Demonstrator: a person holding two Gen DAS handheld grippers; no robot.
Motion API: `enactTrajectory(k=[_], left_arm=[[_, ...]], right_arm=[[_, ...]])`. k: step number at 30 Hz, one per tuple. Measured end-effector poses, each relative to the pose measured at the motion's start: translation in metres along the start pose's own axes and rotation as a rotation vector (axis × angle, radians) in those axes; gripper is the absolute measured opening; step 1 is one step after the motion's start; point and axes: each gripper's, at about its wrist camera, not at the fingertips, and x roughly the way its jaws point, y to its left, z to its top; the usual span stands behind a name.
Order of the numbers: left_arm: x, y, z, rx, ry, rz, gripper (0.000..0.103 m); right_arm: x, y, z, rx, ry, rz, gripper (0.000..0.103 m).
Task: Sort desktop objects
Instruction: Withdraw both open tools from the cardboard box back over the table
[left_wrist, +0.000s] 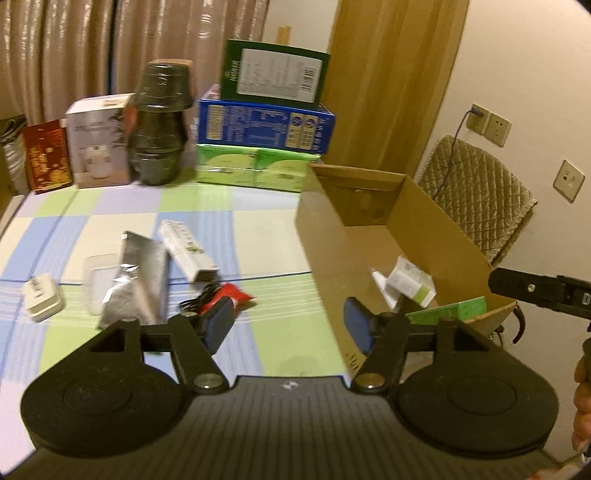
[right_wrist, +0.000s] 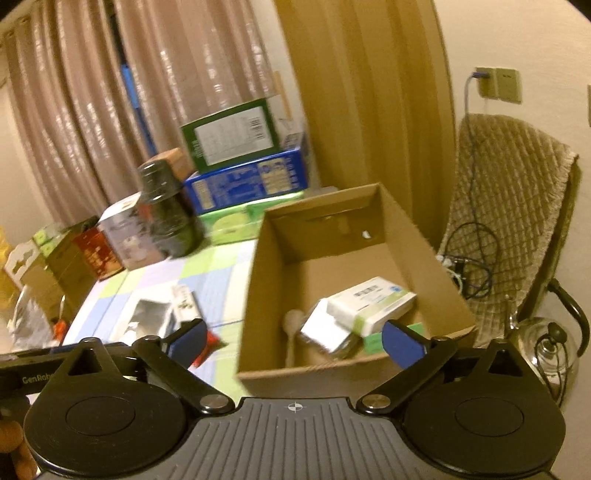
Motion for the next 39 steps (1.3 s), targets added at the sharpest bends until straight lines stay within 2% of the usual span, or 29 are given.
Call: enactTrajectory(k=[4,9,13,22,28,39], left_arm=[[-0.022,0.017,-0.009,-0.009,-0.013,0.041,0.078],[-0.046,0.037,-0.02,0.007,-0.029,0.097,0.102],[-0.059,0.057,-0.031,0.025,-0.025,0.156,0.102],[-0.078,0.111,-0.046,-0.021,-0.018,0.251,0.102],[-0.081,0.142,-0.051,-0.06,-0.016,0.288,0.102],[-0.073,0.193,-0.046,-0.034,0.004,0.319,0.102]], right_arm=[[-0.004,0.022,-0.009,-0.019,0.013,0.032,0.101],[-0.004,0.051,-0.02,-0.06,0.028,0.078,0.101],[0.001,0.073,-0.029,-0.092,0.049,0.111,0.101],[0.019,0.115,-0.048,-0.166,0.089,0.177,0.101],[0.035,0.133,-0.058,-0.192,0.113,0.196,0.101],[0.078,0.167,-0.061,-0.21,0.136,0.233,0.101]])
